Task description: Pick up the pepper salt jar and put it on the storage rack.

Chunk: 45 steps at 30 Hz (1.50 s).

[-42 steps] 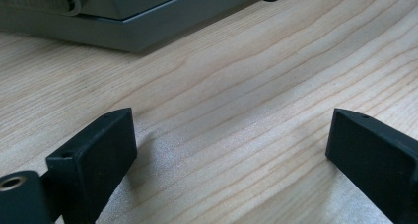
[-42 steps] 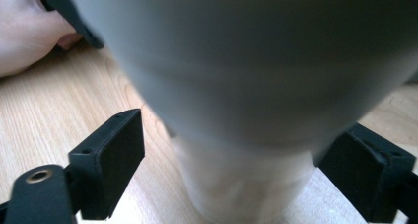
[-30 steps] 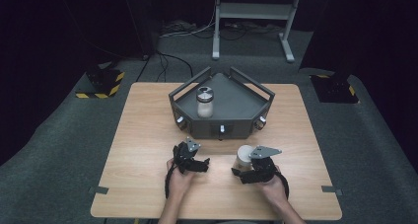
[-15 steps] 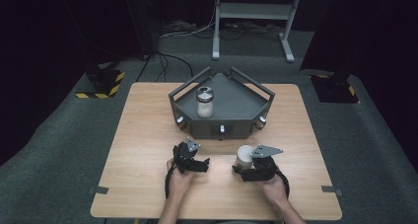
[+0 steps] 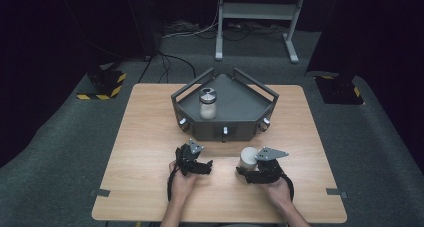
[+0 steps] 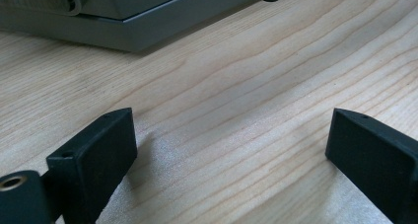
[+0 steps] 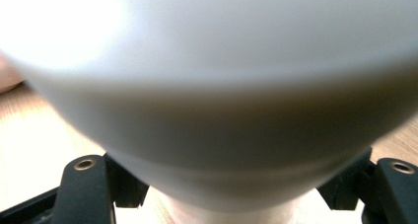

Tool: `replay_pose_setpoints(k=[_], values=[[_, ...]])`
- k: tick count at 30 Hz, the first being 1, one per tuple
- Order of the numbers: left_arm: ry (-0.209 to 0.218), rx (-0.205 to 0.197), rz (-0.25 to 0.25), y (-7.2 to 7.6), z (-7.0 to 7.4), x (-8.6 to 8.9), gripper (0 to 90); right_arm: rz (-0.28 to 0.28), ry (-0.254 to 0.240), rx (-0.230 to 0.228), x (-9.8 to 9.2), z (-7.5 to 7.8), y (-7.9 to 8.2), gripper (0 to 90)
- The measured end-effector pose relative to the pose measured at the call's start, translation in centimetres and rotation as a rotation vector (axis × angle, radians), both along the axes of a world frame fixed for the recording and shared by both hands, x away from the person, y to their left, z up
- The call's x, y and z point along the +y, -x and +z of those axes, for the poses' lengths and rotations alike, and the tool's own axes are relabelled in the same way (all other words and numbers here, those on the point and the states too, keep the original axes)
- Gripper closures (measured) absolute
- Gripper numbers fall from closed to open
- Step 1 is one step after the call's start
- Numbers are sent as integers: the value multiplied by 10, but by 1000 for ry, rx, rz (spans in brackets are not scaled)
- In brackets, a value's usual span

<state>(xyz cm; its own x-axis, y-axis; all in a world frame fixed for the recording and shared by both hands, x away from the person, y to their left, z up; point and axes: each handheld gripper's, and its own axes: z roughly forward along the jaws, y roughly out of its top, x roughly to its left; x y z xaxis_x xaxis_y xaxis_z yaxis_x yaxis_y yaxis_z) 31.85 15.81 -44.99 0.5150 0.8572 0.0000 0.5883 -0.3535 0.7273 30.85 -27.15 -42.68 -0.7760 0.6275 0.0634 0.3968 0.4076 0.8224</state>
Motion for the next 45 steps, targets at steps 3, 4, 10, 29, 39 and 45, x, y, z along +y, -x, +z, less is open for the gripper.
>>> replay_pose_setpoints(k=[3, 4, 10, 29, 39, 45], values=[[0, 0, 0, 0, 0, 0, 52, -2, -1, -5, 0, -1, 1, 299], [0, 0, 0, 0, 0, 0, 52, -2, 0, -5, 0, 0, 1, 300], [0, 0, 0, 0, 0, 0, 52, -2, 5, -6, 1, 1, 1, 304], [0, 0, 0, 0, 0, 0, 52, -1, -6, -6, 4, 3, -1, 308], [0, 0, 0, 0, 0, 0, 53, 20, -19, -18, 3, 14, -5, 308], [-1, 0, 0, 0, 0, 0, 53, 34, -4, -16, 5, 22, -12, 308]])
